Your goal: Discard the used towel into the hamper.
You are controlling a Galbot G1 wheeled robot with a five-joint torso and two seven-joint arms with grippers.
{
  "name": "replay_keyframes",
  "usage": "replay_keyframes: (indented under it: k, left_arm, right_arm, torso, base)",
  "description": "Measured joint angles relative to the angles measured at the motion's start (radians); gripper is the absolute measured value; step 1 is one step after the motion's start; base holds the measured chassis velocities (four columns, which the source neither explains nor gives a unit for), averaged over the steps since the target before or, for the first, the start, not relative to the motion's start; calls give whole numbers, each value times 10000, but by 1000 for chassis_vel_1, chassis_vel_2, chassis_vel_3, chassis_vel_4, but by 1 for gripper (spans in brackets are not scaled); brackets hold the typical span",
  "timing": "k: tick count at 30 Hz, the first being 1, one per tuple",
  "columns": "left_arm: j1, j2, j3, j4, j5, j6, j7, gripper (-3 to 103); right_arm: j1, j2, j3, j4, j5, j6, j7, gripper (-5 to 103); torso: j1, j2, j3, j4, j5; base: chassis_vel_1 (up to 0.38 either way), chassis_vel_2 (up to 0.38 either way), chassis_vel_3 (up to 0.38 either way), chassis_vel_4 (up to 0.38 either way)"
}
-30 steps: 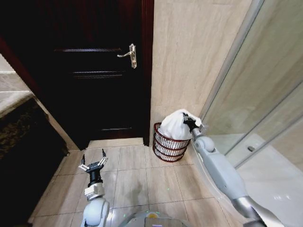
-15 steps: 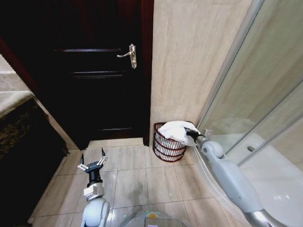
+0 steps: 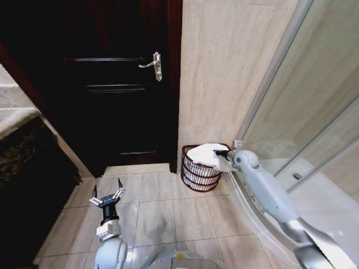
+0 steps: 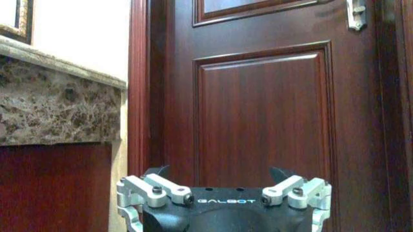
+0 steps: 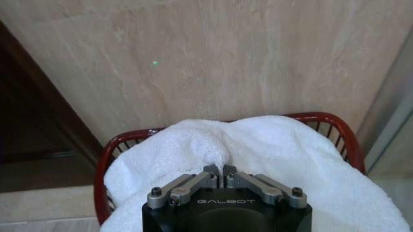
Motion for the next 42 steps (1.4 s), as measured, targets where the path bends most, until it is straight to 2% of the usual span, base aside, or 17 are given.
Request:
replay_keyframes:
  k: [7, 14, 23, 26, 29, 32, 38, 40, 41, 42]
  left_arm:
    - [57, -67, -42, -30, -20, -85, -162, 100]
    - [151, -143, -99, 105, -115, -288, -255, 100]
    - [303, -195, -211, -157, -150, -295, -258, 100]
    - [401, -260, -230, -199, -141, -335, -272, 100]
    - [434, -262, -231, -197, -122, -367, -275, 100]
    - [489, -263, -230, -142, -51, -450, -278, 100]
    - [506, -263, -229, -198, -24, -451, -279, 100]
    - [460, -243, -182, -200, -24, -416, -278, 100]
    - [460, -243, -182, -200, -24, -416, -278, 100]
    - [425, -219, -150, -200, -25, -396, -275, 100]
  right_arm:
    - [1296, 125, -1238, -1634, 395, 40, -590, 3]
    - [1705, 365, -1962, -2771, 196, 62, -1329, 3]
    - [2003, 732, -1911, -4180, -732, 84, -2409, 3]
    - [1992, 946, -1735, -4694, -1345, 94, -2895, 3]
    - [1965, 1035, -1646, -4820, -1469, 96, -2975, 3]
    - [1901, 1304, -1350, -5161, -2060, 101, -3322, 3]
    - [1835, 1478, -1039, -5026, -2313, 103, -2969, 1]
    - [1767, 1321, -893, -4579, -2224, 103, -2713, 11]
    - [1767, 1321, -893, -4579, -2224, 103, -2713, 11]
    - [1676, 1219, -815, -4244, -2131, 103, -2494, 16]
  torso:
    - [0, 0, 0, 0, -2]
    - [0, 0, 0, 1, -1]
    - [0, 0, -1, 1, -1]
    - [0, 0, -1, 0, -1]
    - [0, 0, -1, 0, -1]
    - [-1, 0, -1, 0, -2]
    - [0, -1, 0, 2, 2]
    - [0, -1, 0, 2, -2]
    - [0, -1, 0, 2, -2]
    - [0, -1, 0, 0, 0]
  base:
    - [0, 0, 0, 0]
    - [0, 0, 0, 0]
    - [0, 0, 0, 0]
    - [0, 0, 0, 0]
    - [0, 0, 0, 0]
    - [0, 0, 0, 0]
    - [0, 0, 0, 0]
    - [0, 0, 0, 0]
    - [0, 0, 0, 0]
    - [0, 0, 0, 0]
